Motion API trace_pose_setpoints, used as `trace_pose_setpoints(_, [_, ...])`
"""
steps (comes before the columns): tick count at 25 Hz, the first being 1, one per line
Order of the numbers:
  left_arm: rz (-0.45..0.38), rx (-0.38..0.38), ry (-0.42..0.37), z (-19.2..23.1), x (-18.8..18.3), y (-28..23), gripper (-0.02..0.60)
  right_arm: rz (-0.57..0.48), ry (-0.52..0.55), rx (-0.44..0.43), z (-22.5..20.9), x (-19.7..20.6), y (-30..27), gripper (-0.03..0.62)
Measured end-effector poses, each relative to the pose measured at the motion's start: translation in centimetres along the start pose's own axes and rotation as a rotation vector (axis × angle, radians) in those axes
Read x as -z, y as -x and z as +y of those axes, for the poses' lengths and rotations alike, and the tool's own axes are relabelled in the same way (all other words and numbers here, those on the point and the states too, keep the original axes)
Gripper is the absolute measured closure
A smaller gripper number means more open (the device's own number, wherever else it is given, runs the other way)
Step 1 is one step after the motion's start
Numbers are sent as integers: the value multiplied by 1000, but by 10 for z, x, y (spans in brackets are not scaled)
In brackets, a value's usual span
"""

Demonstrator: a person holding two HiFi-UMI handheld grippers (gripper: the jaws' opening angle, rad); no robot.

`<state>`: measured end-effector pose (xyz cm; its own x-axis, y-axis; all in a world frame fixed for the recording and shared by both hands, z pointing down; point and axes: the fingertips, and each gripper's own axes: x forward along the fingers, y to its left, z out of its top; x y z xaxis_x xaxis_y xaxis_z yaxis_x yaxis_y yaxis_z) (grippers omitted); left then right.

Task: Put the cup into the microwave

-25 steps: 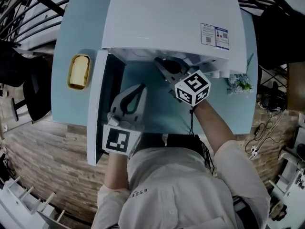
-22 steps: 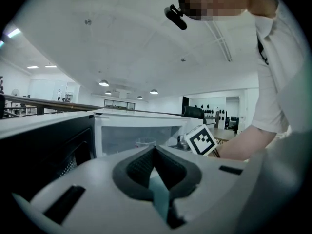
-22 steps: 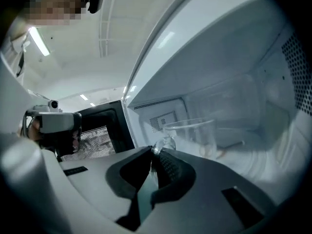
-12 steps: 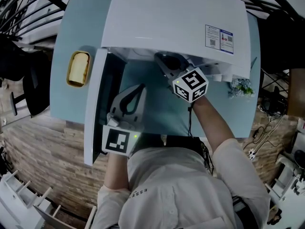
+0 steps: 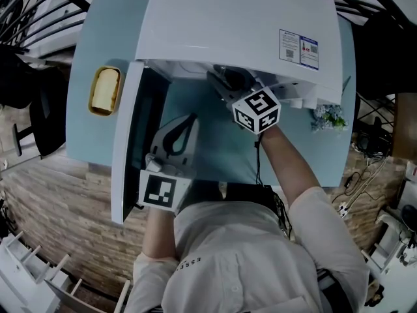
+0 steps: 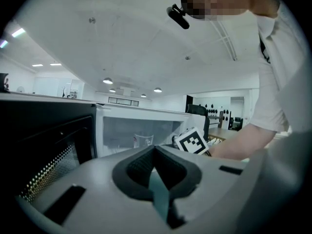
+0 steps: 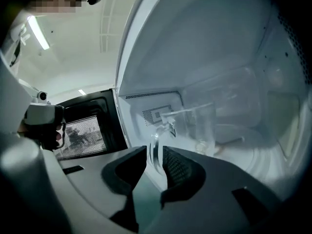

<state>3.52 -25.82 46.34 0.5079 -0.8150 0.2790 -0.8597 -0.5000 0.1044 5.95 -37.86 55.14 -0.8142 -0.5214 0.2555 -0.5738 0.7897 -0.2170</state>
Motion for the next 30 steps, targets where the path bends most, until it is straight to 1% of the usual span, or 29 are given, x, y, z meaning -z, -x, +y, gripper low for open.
trace_pose_setpoints(3, [4,-2,12,0,4,2,580,19,41,18,2,2,2,476])
trace_pose_setpoints(6, [2,0,15,0,5,2,580,28,84,53,2,0,8,473])
trace_pose_setpoints(9, [-5,6,10,0,3,2,580,32,103,92,0,-2,20,470])
trace_pose_setpoints(11, [-12,10,4,-1,1,2,580,36,88,128,-3,-3,30,470])
trace_pose_setpoints(13, [-19,15,-3,-1,-4,4,580,27,34,162,-2,-7,42,470])
trace_pose_setpoints(16, [-38,21,-21,-1,-17,8,580,10,-20,178,10,-17,59,470])
trace_pose_setpoints(21, [-83,37,-61,-5,-44,17,580,-18,2,184,36,-39,84,471])
trace_pose_setpoints(22, [-90,41,-66,-6,-48,20,580,-26,5,187,41,-44,89,474])
trace_pose_setpoints(26, [-113,54,-103,-10,-59,33,580,-69,29,216,60,-67,112,560])
trace_pose_setpoints(28, [-132,63,-120,-15,-69,39,580,-91,54,216,71,-80,123,569])
trace_pose_setpoints(30, [-140,70,-161,-19,-75,43,580,-122,75,210,83,-94,134,574])
